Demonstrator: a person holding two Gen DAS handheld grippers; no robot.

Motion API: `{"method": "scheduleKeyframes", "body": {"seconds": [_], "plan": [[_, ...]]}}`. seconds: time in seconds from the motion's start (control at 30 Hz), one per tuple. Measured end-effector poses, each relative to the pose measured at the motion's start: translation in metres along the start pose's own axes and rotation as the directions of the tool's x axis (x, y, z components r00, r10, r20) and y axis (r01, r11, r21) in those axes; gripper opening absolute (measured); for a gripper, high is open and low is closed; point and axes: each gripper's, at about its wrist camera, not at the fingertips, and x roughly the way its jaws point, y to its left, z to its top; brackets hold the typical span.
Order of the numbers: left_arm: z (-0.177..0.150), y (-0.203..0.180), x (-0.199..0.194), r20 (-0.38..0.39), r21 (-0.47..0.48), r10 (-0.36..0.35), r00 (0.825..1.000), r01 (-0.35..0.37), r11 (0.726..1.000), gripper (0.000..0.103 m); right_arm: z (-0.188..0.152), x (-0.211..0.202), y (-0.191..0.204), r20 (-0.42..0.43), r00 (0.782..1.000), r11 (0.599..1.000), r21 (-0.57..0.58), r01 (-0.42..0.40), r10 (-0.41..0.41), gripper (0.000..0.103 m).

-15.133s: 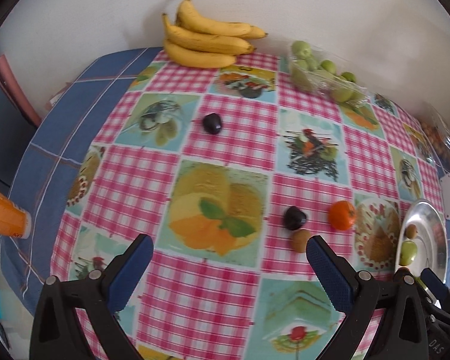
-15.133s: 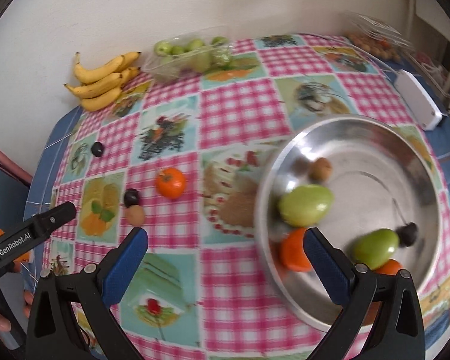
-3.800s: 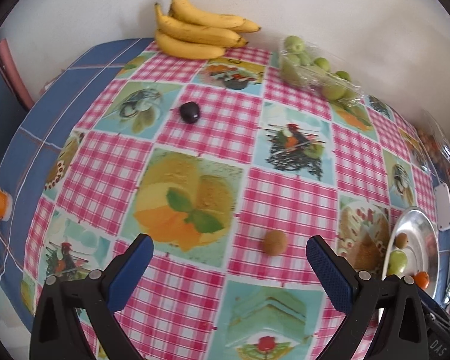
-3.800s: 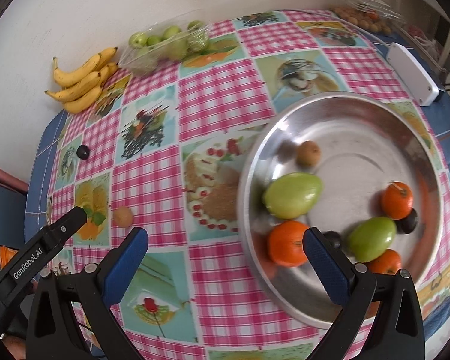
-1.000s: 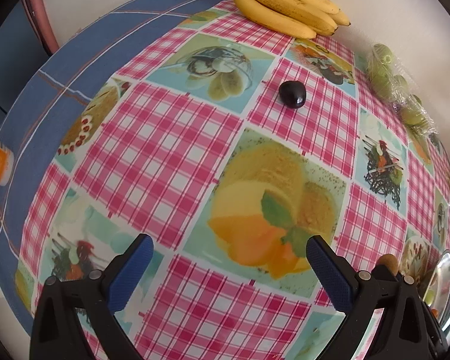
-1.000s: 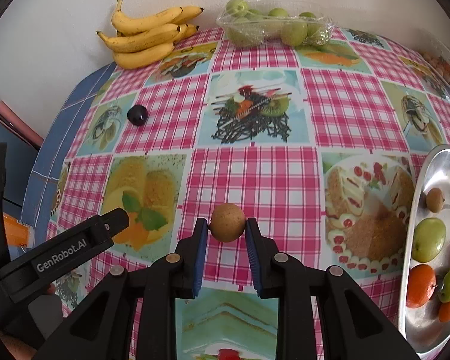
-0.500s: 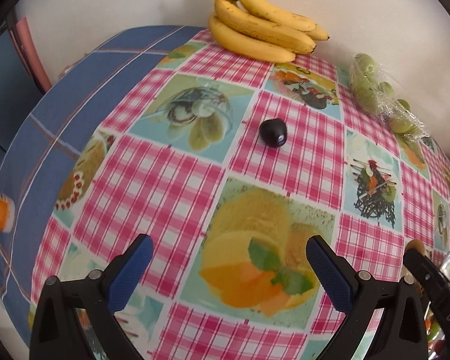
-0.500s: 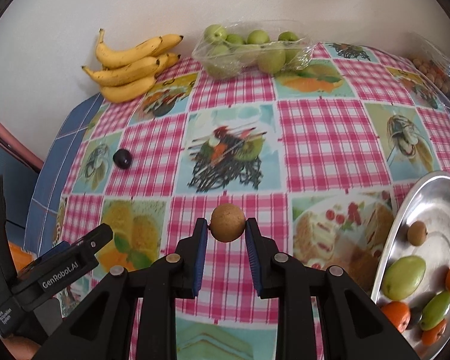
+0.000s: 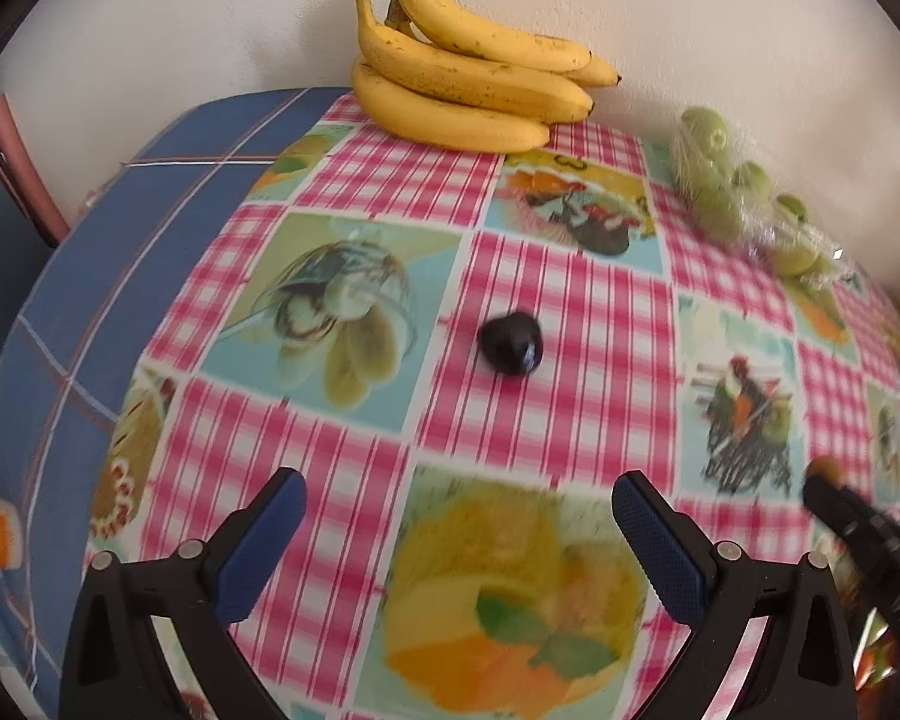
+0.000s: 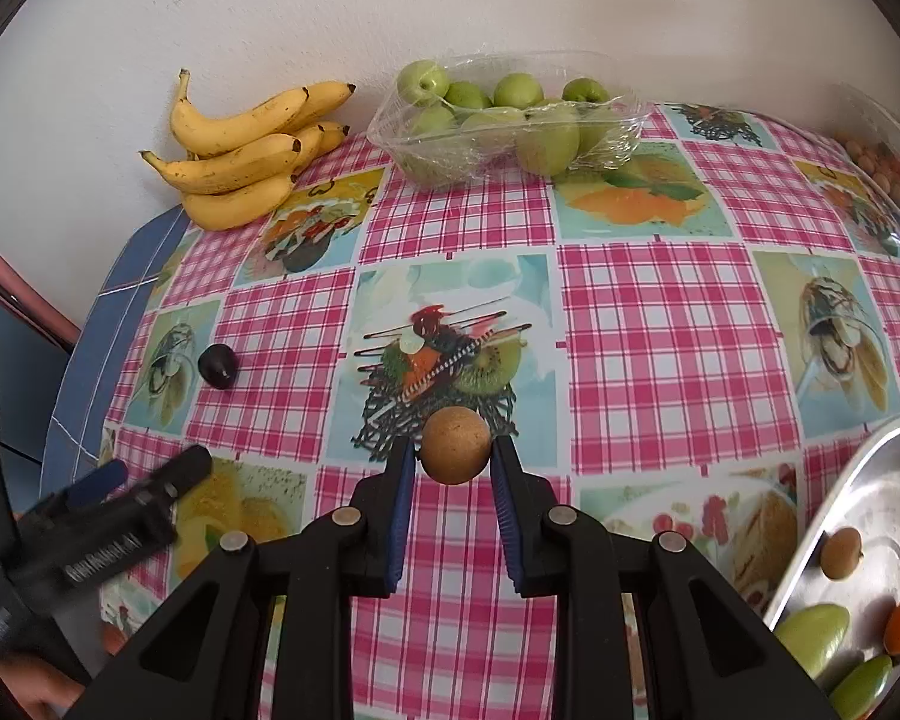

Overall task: Organize fruits
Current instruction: 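Close the left gripper on the dark plum while the right gripper holds the kiwi, then carry the kiwi and dark plum in both grippers over the steel bowl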

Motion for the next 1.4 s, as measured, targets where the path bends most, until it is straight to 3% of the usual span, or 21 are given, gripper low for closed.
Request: {"method": "scheduleKeyframes", "body": {"seconds": [0.17,0.23,0.4,0.57,0.73,1.1,1.4], "plan": [[0.022,0.003,0.007,-0.004,-0.03,-0.029,1.0,0.029,0.999,0.098,0.004,0.009,-0.001,-0.006,1.0,1.0,-0.002,-0.001,0.001,0.027],[0.029,0.001,0.011,-0.009,-0.022,-0.037,0.999,0.037,0.999,0.084,0.006,0.011,-0.002,-0.006,1.0,1.0,-0.001,0.002,-0.002,0.027],[0.04,-0.004,0.023,-0.025,-0.029,-0.071,0.997,0.07,0.997,0.064,0.009,0.012,-0.005,0.005,1.0,1.0,0.005,0.001,-0.001,0.027],[0.048,-0.007,0.035,-0.046,-0.043,-0.086,0.995,0.084,0.996,0.053,0.012,0.013,-0.006,0.011,1.0,1.0,0.002,0.004,-0.004,0.027],[0.051,-0.005,0.042,-0.062,-0.065,-0.104,0.993,0.1,0.993,0.032,0.013,0.012,-0.008,0.014,1.0,1.0,0.007,0.009,-0.009,0.027],[0.046,-0.005,0.019,-0.047,-0.079,-0.096,0.994,0.092,0.993,0.03,0.011,0.005,-0.011,0.011,1.0,1.0,0.014,0.002,-0.002,0.027],[0.014,-0.014,-0.017,-0.045,-0.109,-0.073,0.996,0.068,0.992,0.03,-0.003,-0.013,-0.022,-0.034,0.999,0.999,0.039,0.001,0.0,0.027]]}}
